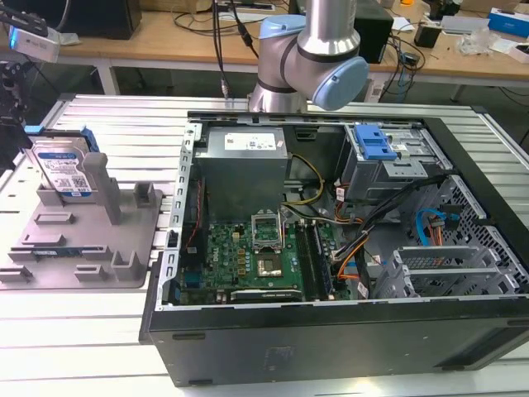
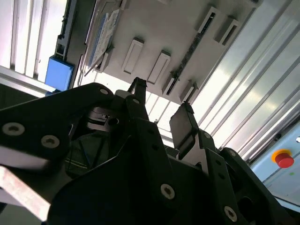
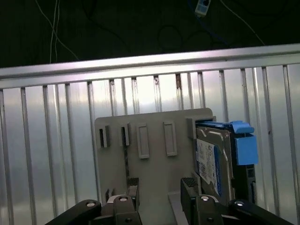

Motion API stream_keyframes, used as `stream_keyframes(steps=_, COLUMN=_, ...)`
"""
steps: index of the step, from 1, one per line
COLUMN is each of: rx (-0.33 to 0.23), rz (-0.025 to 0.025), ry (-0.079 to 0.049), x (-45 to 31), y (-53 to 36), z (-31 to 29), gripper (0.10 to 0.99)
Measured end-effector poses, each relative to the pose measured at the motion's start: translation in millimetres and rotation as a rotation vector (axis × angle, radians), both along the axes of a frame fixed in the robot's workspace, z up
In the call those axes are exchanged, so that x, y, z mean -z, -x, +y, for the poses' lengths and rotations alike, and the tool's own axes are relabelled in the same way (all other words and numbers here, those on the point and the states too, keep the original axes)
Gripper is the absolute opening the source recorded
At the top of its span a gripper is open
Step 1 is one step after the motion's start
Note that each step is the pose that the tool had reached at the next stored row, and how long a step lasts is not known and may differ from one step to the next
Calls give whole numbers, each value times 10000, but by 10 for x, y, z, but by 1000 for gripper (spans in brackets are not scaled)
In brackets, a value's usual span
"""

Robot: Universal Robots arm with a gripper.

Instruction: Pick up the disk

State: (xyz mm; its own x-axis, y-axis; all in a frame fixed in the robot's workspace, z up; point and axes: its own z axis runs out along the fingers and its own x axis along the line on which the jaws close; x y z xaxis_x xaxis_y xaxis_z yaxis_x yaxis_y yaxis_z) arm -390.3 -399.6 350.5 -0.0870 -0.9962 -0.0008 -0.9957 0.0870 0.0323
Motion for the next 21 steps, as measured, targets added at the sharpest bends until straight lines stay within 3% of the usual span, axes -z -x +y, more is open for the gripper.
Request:
stream_keyframes(steps=5, rx=0, rz=1, ry=2, x=-1, y=1, z=3, gripper=482)
stream_keyframes(steps=9, rx=-47, rz=-1, ry=21, x=0, y=13, z=200, gripper=482)
stream_keyframes(steps=16, rx=-260, rz=0, ry=52, x=0, y=17, z=480, gripper=482)
stream_keyframes(steps=19, rx=-296, rz=-1, ry=57, x=0, y=32, z=744, gripper=482)
stream_keyframes(steps=21, rx=-298, rz=0, ry=57, x=0, y=63, z=816, gripper=482)
